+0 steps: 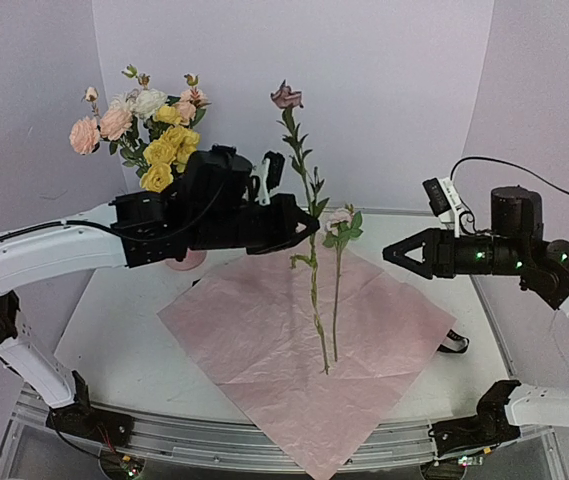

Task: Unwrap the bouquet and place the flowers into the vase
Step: Pick up the fake flower from the wrapping paper, then insert the fake flower into the vase.

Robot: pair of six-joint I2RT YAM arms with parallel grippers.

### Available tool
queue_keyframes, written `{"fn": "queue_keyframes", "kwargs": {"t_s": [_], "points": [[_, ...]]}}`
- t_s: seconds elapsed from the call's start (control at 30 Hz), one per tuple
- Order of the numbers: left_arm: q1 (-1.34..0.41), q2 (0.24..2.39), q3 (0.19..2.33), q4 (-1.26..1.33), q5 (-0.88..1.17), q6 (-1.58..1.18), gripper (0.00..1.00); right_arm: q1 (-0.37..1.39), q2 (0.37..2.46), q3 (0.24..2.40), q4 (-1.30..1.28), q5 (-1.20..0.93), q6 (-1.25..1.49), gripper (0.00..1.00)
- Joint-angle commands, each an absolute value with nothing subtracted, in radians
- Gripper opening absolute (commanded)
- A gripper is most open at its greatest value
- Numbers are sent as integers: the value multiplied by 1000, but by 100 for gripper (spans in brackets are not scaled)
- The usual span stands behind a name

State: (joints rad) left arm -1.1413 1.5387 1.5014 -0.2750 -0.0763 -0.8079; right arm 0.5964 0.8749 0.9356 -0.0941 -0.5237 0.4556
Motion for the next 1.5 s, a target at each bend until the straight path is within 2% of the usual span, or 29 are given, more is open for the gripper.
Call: {"fn": "queue_keyframes", "kwargs": {"t_s": [0.0,0.23,0.47,0.67,1.0,1.13,1.27,1.4,1.47], "points": [[-1155,1374,1586,-321,-221,-685,0,601,907,962,-110,-443,421,83],[-1155,1166,1598,-379,-473,-601,0,601,991,975,-73,-433,438,82],[-1154,1077,1698,-567,-558,-538,0,602,1066,985,-17,-434,442,82],[-1155,986,1683,-617,-659,-484,0,602,1123,992,39,-440,460,82],[-1155,977,1703,-713,-826,-168,0,602,1207,1043,56,-415,419,82],[-1155,980,1670,-698,-1004,-98,0,602,1237,1053,76,-418,418,82],[-1154,943,1566,-503,-1150,45,0,601,1265,1064,94,-416,414,82],[-1155,823,1311,26,-1170,286,0,602,1305,1082,109,-426,410,82],[-1155,803,1231,170,-1167,354,0,602,1331,1103,112,-437,408,82]]}}
